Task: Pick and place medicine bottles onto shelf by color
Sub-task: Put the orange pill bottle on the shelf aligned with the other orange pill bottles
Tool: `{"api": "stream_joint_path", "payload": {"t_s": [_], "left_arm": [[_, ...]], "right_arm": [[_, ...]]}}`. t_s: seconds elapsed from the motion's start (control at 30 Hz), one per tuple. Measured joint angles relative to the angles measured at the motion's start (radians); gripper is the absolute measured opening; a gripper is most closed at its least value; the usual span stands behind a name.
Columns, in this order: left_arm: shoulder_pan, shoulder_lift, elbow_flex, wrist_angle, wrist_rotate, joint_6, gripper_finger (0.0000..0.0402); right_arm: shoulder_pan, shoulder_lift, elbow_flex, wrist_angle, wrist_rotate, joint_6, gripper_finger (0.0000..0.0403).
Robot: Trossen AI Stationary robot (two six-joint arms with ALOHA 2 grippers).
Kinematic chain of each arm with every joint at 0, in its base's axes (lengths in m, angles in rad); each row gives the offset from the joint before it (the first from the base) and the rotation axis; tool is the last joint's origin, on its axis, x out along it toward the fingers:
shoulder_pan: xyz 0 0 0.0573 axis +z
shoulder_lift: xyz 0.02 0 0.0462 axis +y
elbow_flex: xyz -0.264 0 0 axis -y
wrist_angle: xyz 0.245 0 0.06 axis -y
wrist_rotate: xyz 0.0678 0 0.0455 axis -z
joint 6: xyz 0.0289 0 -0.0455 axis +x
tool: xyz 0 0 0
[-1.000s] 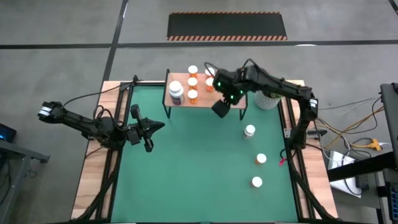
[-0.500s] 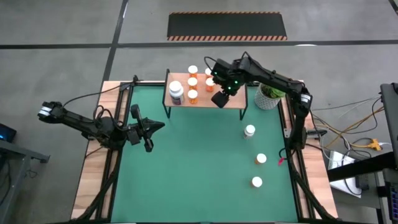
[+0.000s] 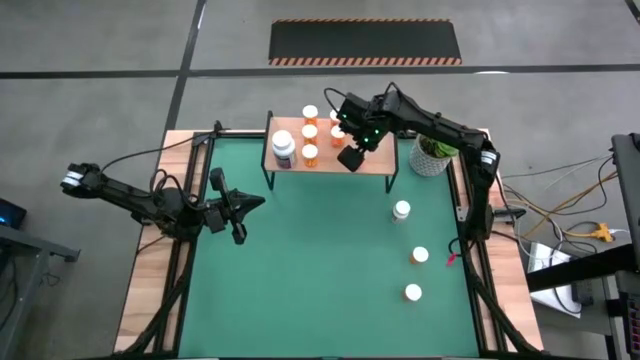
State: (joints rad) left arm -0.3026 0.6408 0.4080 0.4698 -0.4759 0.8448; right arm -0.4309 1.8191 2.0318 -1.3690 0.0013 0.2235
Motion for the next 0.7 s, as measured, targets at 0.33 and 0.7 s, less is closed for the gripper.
{"api": "stream_joint_path", "payload": {"t_s": [0.33,0.7], "left_arm": [[0.0,0.0,0.0,0.0,0.0,0.0,0.0],[0.0,0.0,0.0,0.0,0.0,0.0,0.0]], "right_arm": [[0.001,0.0,0.119,-0.068,0.002,-0.001,0.0271],[0.003,-0.009,0.107,-0.204,0.025,-0.097,0.0143]]}}
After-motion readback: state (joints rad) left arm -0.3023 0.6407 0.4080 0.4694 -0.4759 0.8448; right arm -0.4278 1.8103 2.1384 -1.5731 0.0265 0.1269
